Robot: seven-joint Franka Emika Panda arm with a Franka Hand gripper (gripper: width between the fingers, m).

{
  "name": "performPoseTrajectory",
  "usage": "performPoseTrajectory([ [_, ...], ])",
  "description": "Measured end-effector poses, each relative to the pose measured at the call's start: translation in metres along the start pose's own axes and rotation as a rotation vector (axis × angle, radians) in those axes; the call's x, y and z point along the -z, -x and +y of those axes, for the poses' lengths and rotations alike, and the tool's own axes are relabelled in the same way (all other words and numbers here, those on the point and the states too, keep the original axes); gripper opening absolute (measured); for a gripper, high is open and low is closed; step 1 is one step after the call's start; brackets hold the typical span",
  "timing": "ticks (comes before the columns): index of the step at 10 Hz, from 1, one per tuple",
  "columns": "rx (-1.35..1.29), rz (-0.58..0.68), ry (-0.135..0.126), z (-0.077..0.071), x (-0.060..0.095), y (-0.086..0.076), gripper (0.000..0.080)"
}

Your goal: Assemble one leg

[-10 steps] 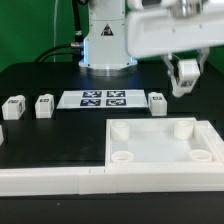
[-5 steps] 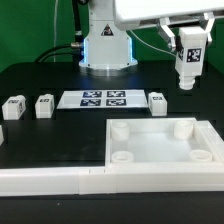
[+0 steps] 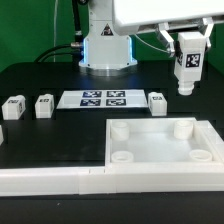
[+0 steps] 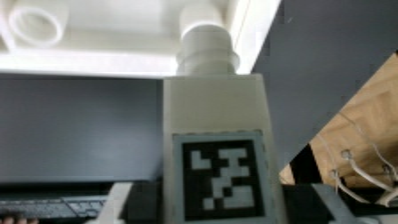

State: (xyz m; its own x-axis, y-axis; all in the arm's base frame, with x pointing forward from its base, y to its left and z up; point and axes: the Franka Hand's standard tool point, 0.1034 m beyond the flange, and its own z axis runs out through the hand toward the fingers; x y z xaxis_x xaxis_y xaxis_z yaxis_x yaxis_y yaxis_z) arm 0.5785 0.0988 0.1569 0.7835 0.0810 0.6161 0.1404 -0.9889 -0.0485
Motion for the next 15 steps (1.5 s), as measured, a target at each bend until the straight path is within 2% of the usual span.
performPoseTrajectory([
  [2,0.002,0.002,-0.005,0.006,-0.038,-0.013,0.0292],
  [3,-0.007,-0.006,-0.008,0.009,-0.056,-0.014,0.0292],
  [4,-0.013,-0.010,-0.014,0.008,-0.069,-0.013,0.0292],
  [6,-0.014,-0.026,-0.024,0.000,-0.082,-0.004,0.0292],
  [7,-0.014,-0.031,-0.027,-0.003,-0.086,-0.002,0.0292],
  [11,-0.008,-0.032,-0.032,-0.008,-0.085,0.001,0.0292],
  [15,-0.005,-0.043,-0.030,-0.006,-0.086,0.007,0.0292],
])
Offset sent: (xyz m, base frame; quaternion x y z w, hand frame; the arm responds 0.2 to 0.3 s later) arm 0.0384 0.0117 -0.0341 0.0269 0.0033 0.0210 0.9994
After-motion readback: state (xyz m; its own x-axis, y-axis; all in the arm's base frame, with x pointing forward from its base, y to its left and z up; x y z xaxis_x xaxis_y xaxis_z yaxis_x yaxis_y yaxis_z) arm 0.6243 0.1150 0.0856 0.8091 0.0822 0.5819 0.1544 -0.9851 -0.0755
